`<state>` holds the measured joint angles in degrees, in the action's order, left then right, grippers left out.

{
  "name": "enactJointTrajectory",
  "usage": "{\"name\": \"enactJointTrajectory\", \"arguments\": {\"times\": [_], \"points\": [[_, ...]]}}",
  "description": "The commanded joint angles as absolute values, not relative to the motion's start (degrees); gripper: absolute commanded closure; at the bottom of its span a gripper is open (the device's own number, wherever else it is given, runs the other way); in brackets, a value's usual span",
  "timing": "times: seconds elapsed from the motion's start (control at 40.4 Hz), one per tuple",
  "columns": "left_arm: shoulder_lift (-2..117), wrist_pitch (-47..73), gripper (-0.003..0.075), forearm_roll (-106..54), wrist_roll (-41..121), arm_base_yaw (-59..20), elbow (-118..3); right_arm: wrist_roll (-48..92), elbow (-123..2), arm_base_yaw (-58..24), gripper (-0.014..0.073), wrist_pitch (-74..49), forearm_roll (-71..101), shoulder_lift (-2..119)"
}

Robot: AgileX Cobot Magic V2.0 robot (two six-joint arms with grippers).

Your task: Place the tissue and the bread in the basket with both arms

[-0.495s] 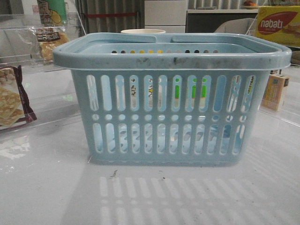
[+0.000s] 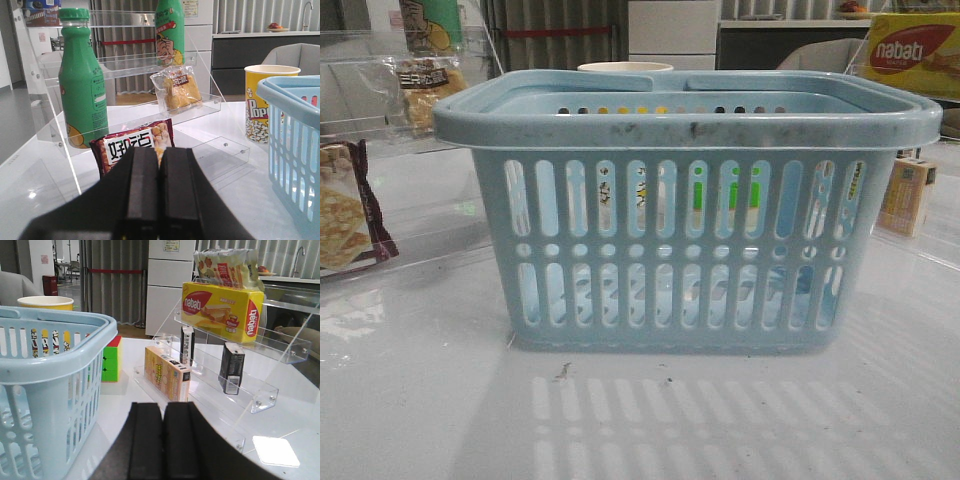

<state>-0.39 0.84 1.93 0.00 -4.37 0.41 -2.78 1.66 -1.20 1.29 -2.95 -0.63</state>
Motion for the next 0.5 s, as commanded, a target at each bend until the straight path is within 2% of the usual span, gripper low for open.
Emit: {"name": "enactJointTrajectory", "arguments": {"times": [0.0, 0.322, 0.47], "points": [[-1.3, -4.2, 0.063, 1.9, 0.0, -4.3, 0.3, -2.6, 1.7, -1.1, 0.0537, 6.3, -3.7, -1.6], [-1.3, -4.8, 0.063, 1.9, 0.0, -4.3, 0.3, -2.6, 1.7, -1.1, 0.0537, 6.3, -3.7, -1.6], [-1.3, -9.2, 0.063, 1.9, 0.0, -4.3, -0.4, -2.6, 1.1, -1.2, 0.0537, 6.9, -3.7, -1.6]]}}
